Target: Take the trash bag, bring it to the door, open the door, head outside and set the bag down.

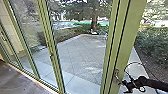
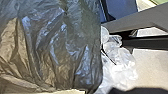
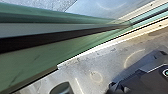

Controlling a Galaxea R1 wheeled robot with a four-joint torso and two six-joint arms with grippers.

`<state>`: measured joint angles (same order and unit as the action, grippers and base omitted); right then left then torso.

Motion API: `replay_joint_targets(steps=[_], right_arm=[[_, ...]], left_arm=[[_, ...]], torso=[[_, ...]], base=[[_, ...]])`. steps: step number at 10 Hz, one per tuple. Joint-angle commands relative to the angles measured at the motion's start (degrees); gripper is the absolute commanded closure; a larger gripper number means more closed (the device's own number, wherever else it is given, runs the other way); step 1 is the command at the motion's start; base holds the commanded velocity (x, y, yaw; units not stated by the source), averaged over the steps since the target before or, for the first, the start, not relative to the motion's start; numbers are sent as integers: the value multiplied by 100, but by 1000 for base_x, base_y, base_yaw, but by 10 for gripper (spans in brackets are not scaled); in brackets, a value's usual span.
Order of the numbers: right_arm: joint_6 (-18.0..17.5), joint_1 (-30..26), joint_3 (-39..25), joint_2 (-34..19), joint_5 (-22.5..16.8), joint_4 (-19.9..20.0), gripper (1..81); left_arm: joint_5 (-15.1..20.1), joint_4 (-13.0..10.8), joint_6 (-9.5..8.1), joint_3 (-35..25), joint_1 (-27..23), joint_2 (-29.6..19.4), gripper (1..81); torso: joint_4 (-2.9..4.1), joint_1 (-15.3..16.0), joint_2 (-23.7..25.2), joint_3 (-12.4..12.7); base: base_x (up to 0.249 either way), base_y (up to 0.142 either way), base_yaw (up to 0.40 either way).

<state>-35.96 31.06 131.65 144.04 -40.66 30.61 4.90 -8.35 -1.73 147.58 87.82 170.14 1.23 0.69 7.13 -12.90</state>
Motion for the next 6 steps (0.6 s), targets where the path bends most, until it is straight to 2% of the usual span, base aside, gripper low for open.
replay_joint_targets(steps=[1, 4, 6], right_arm=[[-394, 476, 150, 233, -734, -960, 10], [-131, 134, -26, 110, -198, -943, 10], [-86, -77, -8, 110, -74, -943, 10]], left_arm=[[362, 44, 15, 16, -146, -15, 811], [362, 44, 15, 34, -103, -24, 811], [362, 44, 15, 52, -76, -24, 811]], torso=[[0, 0, 0, 15], [-5, -9, 6, -120], [-5, -9, 6, -113]], base=[[0, 0, 0], [0, 0, 0], [0, 0, 0]])
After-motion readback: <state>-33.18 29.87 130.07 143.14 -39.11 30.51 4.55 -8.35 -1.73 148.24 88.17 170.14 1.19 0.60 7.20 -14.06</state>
